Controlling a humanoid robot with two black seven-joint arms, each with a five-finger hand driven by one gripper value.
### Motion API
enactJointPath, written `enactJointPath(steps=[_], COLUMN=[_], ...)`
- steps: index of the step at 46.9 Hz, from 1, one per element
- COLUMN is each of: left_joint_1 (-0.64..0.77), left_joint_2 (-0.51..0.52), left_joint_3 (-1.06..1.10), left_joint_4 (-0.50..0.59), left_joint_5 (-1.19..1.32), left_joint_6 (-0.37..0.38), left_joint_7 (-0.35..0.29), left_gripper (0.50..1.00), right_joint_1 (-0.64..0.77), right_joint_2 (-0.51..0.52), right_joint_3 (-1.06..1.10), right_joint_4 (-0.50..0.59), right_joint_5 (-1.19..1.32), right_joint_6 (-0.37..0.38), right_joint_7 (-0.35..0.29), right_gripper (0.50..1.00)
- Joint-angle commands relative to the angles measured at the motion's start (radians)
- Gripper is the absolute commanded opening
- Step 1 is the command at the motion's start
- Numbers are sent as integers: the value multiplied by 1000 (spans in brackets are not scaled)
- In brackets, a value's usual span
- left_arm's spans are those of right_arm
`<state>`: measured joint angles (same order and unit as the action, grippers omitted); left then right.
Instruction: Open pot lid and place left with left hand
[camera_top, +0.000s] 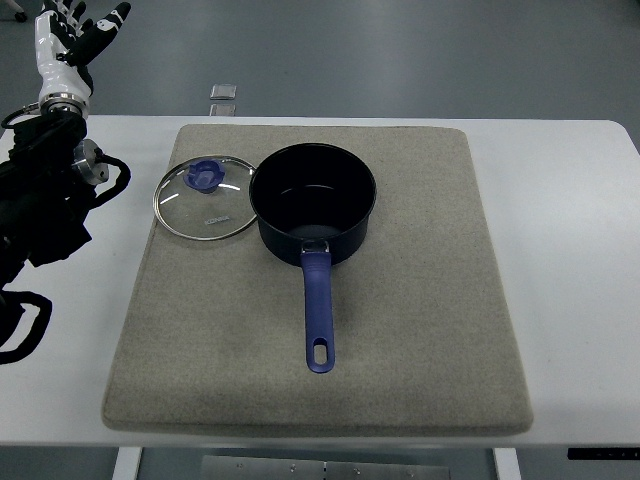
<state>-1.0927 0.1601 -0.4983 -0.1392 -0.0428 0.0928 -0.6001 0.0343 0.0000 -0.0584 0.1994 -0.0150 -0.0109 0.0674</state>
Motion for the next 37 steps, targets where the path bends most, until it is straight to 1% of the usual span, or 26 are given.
enactJointPath(steps=[1, 5, 6, 7, 8, 11, 15, 19, 22, 25, 28, 30, 37], left_joint_1=[-6, -7, -10, -12, -13, -16, -18, -24, -24, -24, -24, -22, -15], left_joint_2=[1, -1, -1, -2, -2, -1, -1, -1, -1, -1, 1, -1, -2], left_joint_3=[0, 4, 3, 3, 1, 3, 3, 15, 24, 40, 58, 72, 101], left_joint_4=[1, 7, 9, 10, 10, 7, 9, 12, 7, 6, -2, -4, 0], left_joint_5=[-9, -9, -9, -11, -11, -12, -12, -11, -6, -5, 0, 3, 3], left_joint_6=[1, 2, 8, 16, 33, 82, 99, 103, 104, 96, 76, 45, -146], left_joint_7=[54, 62, 71, 77, 88, 134, 180, 221, 275, 295, 295, 295, 286], left_gripper=[894, 887, 876, 853, 851, 851, 851, 851, 851, 851, 851, 851, 851], right_joint_1=[1, -1, -1, -1, -1, -1, -1, -1, -2, -2, -2, -2, -2], right_joint_2=[0, 0, 0, 0, 0, 0, 0, 0, 0, 0, 0, 0, 0], right_joint_3=[0, -1, -1, 0, 0, -1, -1, -1, -1, -3, -1, -1, -1], right_joint_4=[0, 0, 0, 0, 0, 0, 0, 0, 0, 0, 0, 0, 0], right_joint_5=[0, 0, 0, 0, 0, 0, 1, 1, 1, 1, 0, 0, 0], right_joint_6=[0, 0, 0, 0, 0, 0, 0, 0, 0, 0, 0, 0, 0], right_joint_7=[0, 0, 0, 0, 0, 0, 0, 0, 0, 0, 0, 0, 0], right_gripper=[917, 917, 917, 917, 917, 917, 917, 917, 917, 917, 917, 917, 917])
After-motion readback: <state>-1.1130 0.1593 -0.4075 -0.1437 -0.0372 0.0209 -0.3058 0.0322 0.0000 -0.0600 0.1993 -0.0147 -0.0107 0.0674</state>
